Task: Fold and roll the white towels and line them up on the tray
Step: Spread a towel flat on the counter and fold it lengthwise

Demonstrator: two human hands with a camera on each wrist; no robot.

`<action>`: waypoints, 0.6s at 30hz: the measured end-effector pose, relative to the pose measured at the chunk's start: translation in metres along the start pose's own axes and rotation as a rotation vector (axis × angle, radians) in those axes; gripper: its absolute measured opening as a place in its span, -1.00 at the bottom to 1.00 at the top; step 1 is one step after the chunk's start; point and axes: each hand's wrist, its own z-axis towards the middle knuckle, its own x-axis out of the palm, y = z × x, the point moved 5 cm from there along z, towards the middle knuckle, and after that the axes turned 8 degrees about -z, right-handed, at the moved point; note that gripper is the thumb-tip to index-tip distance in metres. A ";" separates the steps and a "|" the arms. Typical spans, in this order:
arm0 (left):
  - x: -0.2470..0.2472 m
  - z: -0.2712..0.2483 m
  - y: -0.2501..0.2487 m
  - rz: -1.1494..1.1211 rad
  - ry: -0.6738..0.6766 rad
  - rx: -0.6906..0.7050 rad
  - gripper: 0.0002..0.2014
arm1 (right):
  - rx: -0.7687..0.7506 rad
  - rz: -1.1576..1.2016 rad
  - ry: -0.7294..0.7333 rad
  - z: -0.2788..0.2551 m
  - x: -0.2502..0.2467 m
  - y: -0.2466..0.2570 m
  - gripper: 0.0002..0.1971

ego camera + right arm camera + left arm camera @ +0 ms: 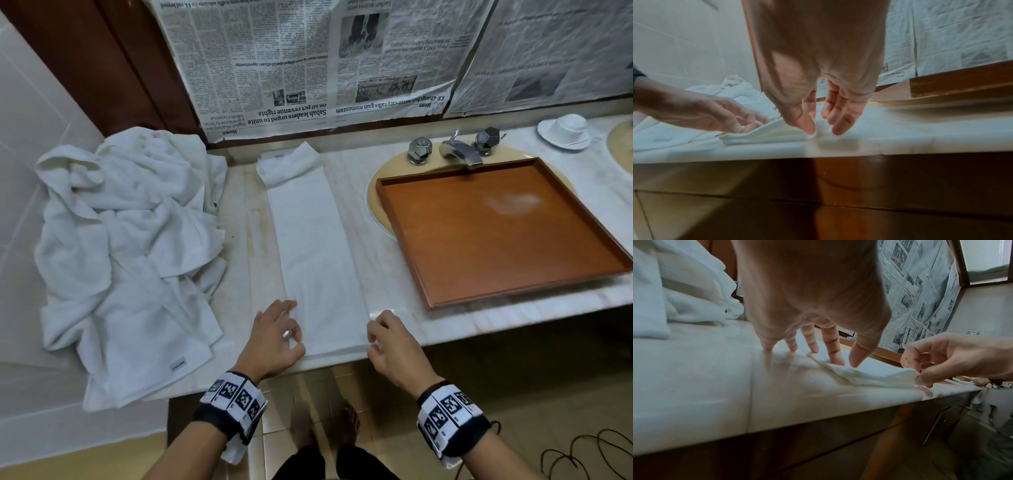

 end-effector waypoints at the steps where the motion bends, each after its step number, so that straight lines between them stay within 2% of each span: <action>1: 0.001 -0.001 0.000 0.020 0.014 0.007 -0.81 | -0.004 -0.044 0.028 -0.001 0.002 0.000 -0.86; 5: 0.002 -0.006 -0.004 0.085 0.047 0.018 -0.70 | 0.032 -0.065 0.096 0.004 -0.004 -0.001 -0.87; 7: 0.002 -0.008 -0.004 0.096 0.050 0.010 -0.66 | 0.012 -0.085 0.044 0.010 -0.010 0.002 -0.86; 11: 0.002 -0.009 -0.007 0.134 0.045 -0.003 -0.62 | -0.109 -0.074 -0.113 0.028 -0.007 0.013 -0.70; 13: 0.003 -0.010 -0.008 0.140 0.032 -0.005 -0.59 | -0.160 -0.126 -0.081 0.035 0.008 0.015 -0.52; 15: 0.003 -0.012 -0.008 0.161 0.025 0.001 -0.45 | -0.158 -0.224 -0.014 0.035 0.024 0.010 -0.37; 18: 0.002 -0.016 -0.004 0.226 0.030 -0.016 -0.27 | -0.115 -0.262 0.050 0.026 0.035 -0.003 -0.29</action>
